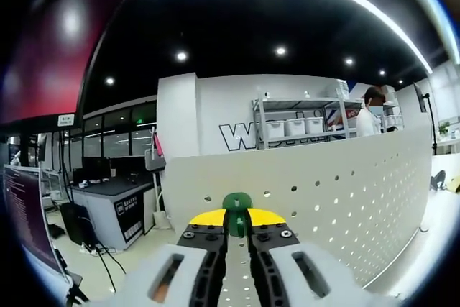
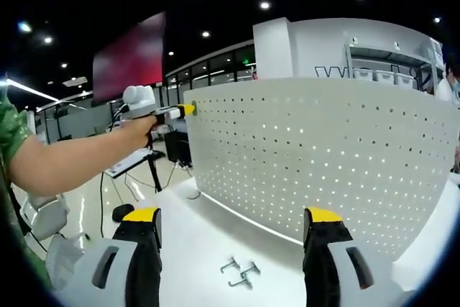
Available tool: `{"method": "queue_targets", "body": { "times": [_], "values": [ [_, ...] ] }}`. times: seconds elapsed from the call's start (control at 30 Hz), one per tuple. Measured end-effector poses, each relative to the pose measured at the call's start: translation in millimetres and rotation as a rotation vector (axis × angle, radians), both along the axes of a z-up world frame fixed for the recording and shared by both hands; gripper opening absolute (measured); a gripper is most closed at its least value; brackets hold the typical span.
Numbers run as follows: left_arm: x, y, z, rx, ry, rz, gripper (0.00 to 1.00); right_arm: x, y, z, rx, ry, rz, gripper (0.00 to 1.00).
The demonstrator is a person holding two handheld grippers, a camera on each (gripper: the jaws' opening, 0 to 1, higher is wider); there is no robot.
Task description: Insert the hook assembly into the mounting plate slot until the hook locks in place.
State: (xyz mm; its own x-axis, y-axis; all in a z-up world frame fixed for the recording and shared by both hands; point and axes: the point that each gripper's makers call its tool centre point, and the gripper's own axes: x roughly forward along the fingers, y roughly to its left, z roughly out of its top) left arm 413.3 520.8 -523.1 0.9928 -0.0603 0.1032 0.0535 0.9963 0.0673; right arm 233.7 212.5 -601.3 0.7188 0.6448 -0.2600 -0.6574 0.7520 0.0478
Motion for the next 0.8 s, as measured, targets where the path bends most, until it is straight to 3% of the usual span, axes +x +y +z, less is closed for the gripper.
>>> {"method": "queue_targets", "body": {
  "times": [0.8],
  "values": [
    [-7.1, -6.0, -5.4, -0.054, 0.019, -0.023, 0.38, -1.6, 2.4, 1.8, 0.001, -0.005, 0.006, 0.83]
  ]
}}
